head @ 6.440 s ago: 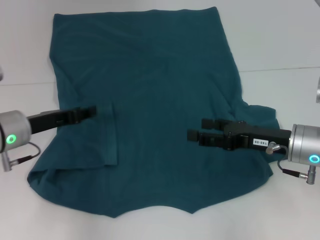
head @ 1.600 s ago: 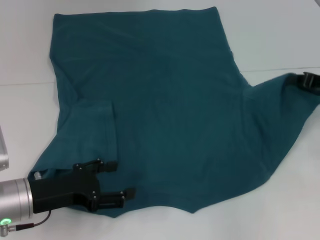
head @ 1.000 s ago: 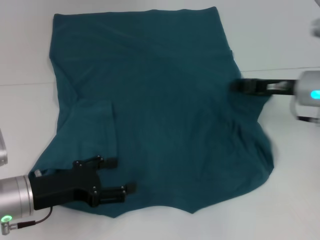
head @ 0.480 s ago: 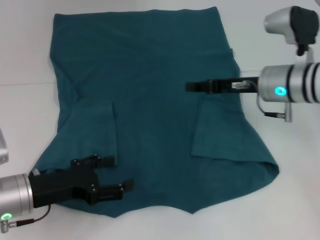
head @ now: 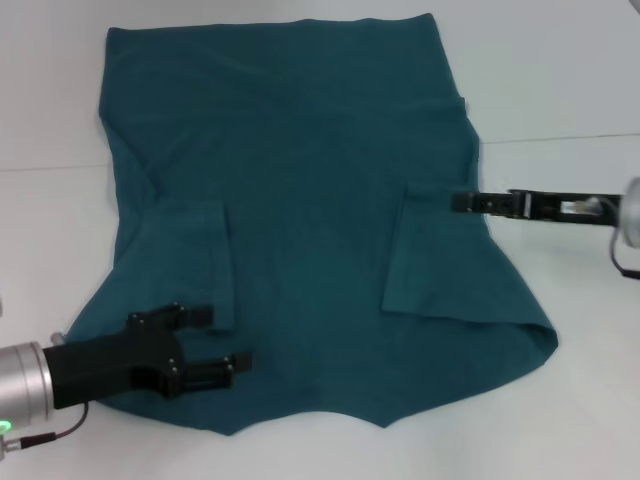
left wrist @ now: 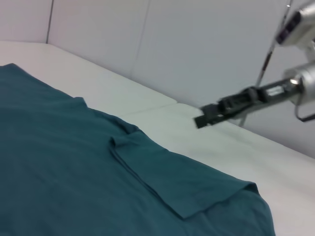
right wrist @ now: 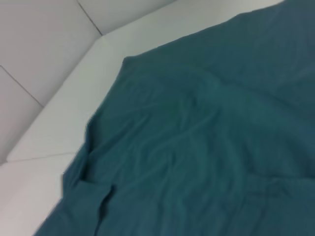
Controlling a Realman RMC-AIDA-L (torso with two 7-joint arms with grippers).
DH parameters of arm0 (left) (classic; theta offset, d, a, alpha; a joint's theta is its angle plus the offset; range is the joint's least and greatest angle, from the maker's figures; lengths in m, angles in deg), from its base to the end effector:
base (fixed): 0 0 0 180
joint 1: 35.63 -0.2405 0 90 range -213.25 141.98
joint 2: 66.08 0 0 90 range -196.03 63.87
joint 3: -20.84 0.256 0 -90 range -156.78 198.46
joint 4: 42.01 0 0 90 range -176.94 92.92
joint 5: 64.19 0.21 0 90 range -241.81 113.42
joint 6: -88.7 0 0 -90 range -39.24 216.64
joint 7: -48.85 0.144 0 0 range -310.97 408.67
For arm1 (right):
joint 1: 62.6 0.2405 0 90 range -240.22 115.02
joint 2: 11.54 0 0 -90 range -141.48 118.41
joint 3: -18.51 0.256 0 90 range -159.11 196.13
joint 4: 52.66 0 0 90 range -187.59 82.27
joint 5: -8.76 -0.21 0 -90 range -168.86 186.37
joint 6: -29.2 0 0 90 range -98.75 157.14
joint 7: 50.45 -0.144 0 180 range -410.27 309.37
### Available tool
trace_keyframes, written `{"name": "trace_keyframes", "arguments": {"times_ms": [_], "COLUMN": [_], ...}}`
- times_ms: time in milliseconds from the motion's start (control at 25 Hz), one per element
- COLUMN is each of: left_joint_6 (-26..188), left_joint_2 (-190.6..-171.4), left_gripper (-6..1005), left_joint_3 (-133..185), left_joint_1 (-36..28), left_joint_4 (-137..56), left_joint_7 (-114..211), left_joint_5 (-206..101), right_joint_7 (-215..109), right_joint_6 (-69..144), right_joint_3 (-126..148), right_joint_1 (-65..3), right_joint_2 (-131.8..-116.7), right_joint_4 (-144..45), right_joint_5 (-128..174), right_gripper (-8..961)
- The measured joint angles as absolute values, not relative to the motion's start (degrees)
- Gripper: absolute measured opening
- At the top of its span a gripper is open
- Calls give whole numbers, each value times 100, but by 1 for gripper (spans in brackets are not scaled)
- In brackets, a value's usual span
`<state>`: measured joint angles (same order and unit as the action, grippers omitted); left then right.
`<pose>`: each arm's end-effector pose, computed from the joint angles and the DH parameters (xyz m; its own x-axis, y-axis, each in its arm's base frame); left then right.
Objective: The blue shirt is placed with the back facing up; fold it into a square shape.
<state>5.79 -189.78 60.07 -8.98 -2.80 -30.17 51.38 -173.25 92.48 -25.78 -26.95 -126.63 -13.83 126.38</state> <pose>-0.2750 0.3178 -0.0269 0.7584 0.4004 0.5143 0.5531 -0.8128 -0.1828 0.2783 0.4081 0.0348 0.3885 -0.7094 -0.5881 -0.9191 -0.3436 -0.1928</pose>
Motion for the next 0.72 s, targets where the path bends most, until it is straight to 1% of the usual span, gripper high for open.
{"name": "trace_keyframes", "arguments": {"times_ms": [120,200,320,560,720], "left_joint_6": [573,595,641,1114,1562], "left_joint_2": [-18949,-18934,-18911,-18795,-18728], "left_gripper": [881,880,879,877,875], "left_joint_3": [5947,5833,5694,5248,5020], "left_joint_1": [-912,-916,-917,-918,-918], "left_joint_4": [-156,-71,0,100,147], "left_joint_7": [-3263,-3453,-3682,-4519,-5050], "left_joint_5": [5143,5171,5192,5316,5613], "right_joint_7": [-17028,-16670,-16446,-16270,-16413], "right_joint_6": [9670,9897,10013,10214,10277], "right_joint_3": [-2252,-2141,-2124,-2113,-2104], "right_joint_1": [-2897,-3034,-3084,-3044,-2973], "right_joint_2": [-12655,-12679,-12700,-12743,-12771], "right_joint_4": [-1327,-1328,-1367,-1520,-1515], "right_joint_5": [12481,12274,12187,12118,12116], "right_gripper": [812,855,860,927,918]}}
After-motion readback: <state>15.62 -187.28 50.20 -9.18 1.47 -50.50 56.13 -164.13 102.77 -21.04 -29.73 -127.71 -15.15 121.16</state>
